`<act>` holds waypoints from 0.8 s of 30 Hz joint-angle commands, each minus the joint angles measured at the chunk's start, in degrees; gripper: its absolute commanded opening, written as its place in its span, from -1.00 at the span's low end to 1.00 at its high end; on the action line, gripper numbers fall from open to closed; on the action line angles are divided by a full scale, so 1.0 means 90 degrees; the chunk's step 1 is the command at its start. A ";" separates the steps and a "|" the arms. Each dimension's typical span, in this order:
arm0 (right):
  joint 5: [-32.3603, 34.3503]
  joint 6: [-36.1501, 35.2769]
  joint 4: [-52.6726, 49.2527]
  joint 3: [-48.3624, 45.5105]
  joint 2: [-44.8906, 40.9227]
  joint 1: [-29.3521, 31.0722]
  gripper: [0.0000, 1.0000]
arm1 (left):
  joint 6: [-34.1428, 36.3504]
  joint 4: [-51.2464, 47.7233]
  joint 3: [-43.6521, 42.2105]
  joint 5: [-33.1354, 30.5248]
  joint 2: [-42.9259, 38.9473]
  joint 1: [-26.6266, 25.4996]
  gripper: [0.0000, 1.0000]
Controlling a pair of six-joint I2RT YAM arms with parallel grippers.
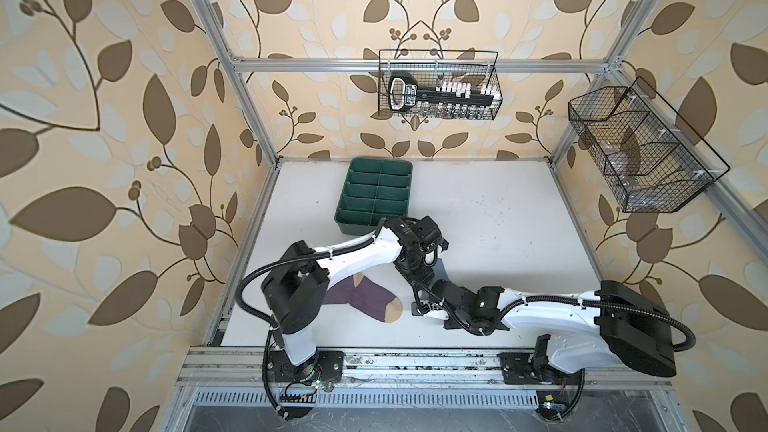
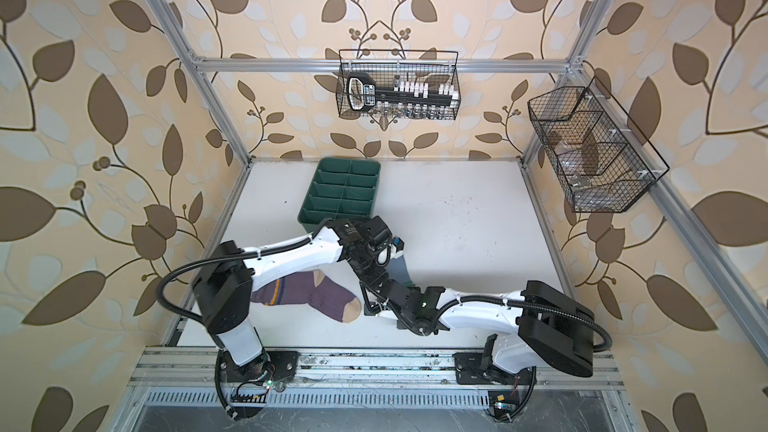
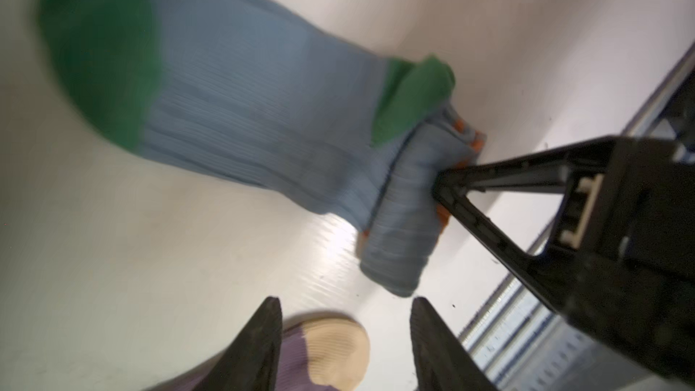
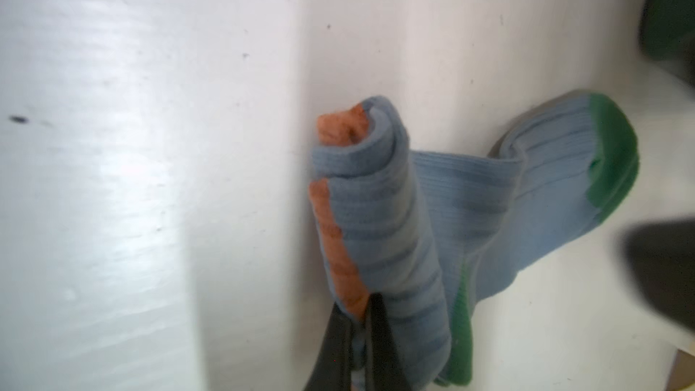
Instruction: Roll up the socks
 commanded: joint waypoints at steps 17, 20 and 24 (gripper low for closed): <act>-0.3402 0.0458 -0.2195 0.1949 0.2065 -0.1295 -1.00 | 0.1304 0.0285 -0.0945 -0.0932 -0.5256 0.0062 0.56; -0.3276 0.0505 -0.2069 0.2005 0.2284 -0.1476 -1.00 | 0.1574 -0.0271 -0.0711 -0.0752 -0.4919 0.0034 0.57; -0.3453 0.0425 -0.1917 0.2140 0.2503 -0.1758 -1.00 | 0.1902 -0.0299 -0.1025 -0.1430 -0.4380 -0.0571 0.57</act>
